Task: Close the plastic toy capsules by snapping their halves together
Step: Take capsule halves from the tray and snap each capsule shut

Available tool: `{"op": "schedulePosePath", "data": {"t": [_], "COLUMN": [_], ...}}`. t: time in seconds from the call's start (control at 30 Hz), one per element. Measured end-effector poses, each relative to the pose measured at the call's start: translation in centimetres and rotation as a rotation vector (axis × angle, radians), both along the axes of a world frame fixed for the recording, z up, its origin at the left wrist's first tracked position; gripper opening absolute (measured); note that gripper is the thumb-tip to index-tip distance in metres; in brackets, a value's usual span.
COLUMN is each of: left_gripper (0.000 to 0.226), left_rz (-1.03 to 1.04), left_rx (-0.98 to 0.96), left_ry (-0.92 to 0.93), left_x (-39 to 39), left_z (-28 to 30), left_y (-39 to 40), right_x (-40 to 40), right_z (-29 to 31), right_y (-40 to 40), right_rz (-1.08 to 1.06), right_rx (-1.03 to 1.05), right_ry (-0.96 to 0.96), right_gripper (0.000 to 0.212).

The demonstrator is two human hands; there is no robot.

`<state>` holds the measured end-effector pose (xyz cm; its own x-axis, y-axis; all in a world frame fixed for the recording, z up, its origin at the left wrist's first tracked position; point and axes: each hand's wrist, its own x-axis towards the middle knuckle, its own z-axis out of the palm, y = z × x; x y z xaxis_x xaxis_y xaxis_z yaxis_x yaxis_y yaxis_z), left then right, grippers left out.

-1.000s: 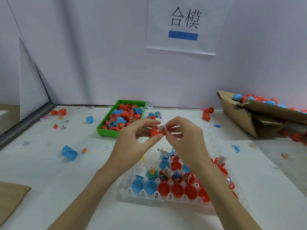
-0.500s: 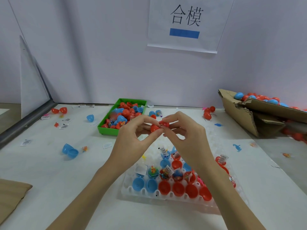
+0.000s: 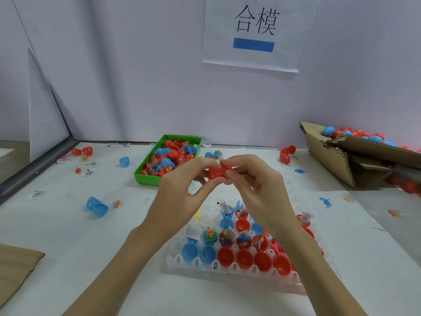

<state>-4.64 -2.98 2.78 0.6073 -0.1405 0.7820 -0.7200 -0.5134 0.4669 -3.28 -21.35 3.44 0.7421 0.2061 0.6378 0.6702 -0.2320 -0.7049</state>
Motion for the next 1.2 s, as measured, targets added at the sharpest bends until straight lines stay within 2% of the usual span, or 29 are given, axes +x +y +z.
{"op": "schedulePosePath", "data": {"t": [0.2, 0.3, 0.4, 0.53, 0.63, 0.8, 1.0, 1.2], "left_gripper": [0.027, 0.026, 0.018, 0.016, 0.018, 0.005, 0.024, 0.012], "left_rz": [0.005, 0.020, 0.025, -0.033, -0.019, -0.002, -0.053, -0.031], "left_rx": [-0.057, -0.027, 0.004, -0.081, -0.069, -0.137, -0.350, -0.318], "left_ry": [0.048, 0.050, 0.044, 0.112, 0.092, 0.135, 0.306, 0.391], "left_x": [-0.14, -0.15, 0.04, 0.10, -0.07, 0.00, -0.16, 0.18], "left_z": [0.40, 0.51, 0.40, 0.27, 0.19, -0.02, 0.25, 0.29], "left_y": [0.15, 0.19, 0.15, -0.07, -0.35, -0.42, -0.30, 0.02], "right_x": [-0.12, -0.42, -0.52, -0.54, -0.56, -0.54, -0.55, -0.57], "right_z": [0.13, 0.14, 0.13, 0.22, 0.19, 0.03, -0.06, -0.09], "right_y": [0.34, 0.65, 0.78, 0.53, 0.47, 0.80, 0.96, 0.88], "right_rz": [0.049, 0.076, 0.081, 0.071, 0.073, 0.079, 0.084, 0.073], "right_rx": [0.147, 0.244, 0.250, 0.251, 0.237, 0.231, 0.225, 0.207], "right_ry": [0.151, 0.231, 0.269, 0.271, 0.261, 0.248, 0.248, 0.228], "right_gripper": [0.019, 0.022, 0.023, 0.023, 0.023, 0.022, 0.023, 0.023]}}
